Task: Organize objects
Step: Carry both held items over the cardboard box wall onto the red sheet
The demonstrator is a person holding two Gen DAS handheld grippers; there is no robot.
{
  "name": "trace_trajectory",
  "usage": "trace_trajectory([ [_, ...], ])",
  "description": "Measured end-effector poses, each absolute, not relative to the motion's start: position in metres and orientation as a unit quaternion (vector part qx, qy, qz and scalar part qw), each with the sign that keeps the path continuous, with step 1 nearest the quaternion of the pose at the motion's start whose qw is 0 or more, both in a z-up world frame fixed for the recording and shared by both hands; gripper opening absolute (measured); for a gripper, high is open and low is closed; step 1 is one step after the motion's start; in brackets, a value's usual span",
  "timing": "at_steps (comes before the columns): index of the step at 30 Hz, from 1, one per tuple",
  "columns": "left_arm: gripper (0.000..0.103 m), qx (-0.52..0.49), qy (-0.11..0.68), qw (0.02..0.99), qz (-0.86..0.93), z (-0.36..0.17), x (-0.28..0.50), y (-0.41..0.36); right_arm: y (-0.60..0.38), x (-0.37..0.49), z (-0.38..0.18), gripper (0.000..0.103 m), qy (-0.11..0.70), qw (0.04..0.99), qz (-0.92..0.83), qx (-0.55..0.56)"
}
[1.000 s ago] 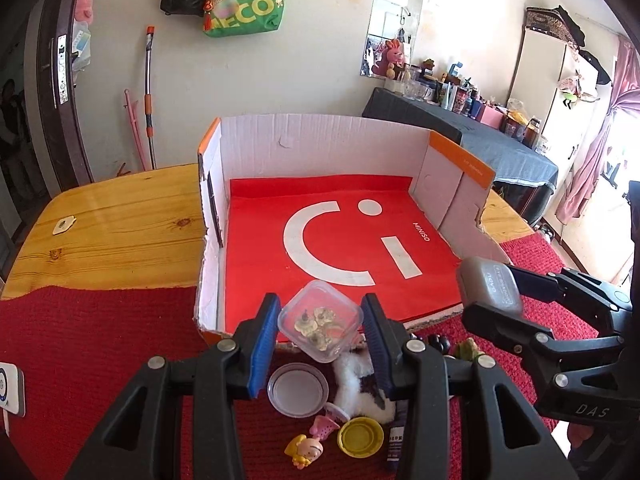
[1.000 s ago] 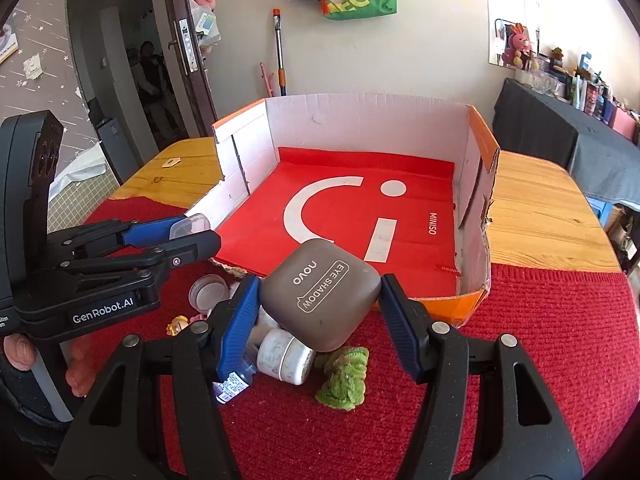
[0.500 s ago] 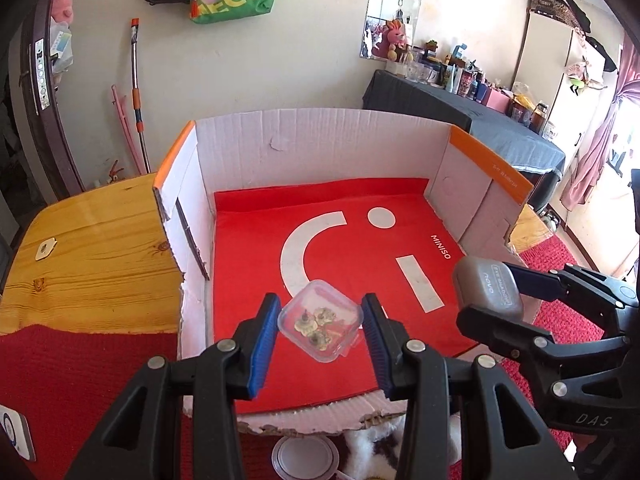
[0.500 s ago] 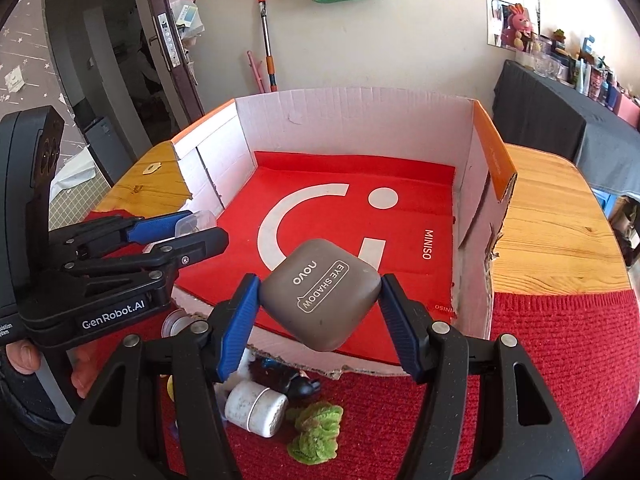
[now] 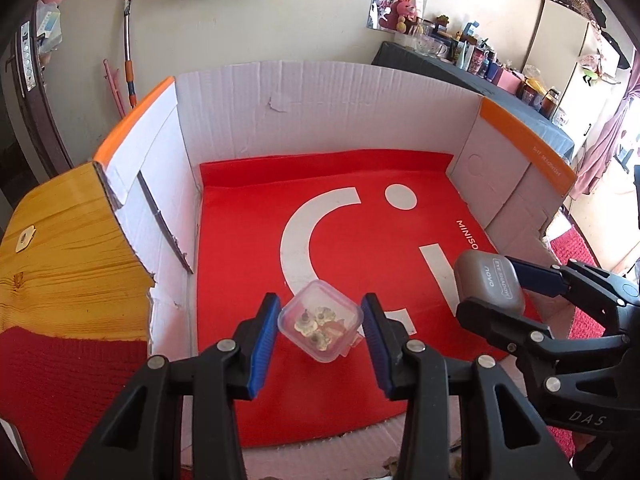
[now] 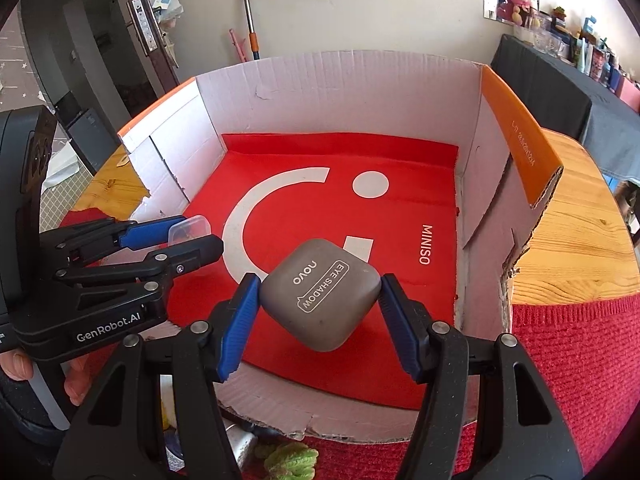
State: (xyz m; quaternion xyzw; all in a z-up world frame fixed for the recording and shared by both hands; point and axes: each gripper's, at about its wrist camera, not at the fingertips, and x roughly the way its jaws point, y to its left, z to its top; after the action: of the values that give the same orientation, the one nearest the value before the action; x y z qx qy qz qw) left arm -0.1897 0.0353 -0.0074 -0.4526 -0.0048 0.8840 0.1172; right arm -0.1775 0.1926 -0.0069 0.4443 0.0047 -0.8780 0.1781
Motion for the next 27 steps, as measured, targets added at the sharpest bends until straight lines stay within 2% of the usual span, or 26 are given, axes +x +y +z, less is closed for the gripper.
trace_trajectory([
  [27, 0.044, -0.469, 0.007, 0.107, 0.877, -0.022, -0.198, 0.035, 0.189, -0.189, -0.026, 0.059, 0.019, 0.169, -0.865, 0.471],
])
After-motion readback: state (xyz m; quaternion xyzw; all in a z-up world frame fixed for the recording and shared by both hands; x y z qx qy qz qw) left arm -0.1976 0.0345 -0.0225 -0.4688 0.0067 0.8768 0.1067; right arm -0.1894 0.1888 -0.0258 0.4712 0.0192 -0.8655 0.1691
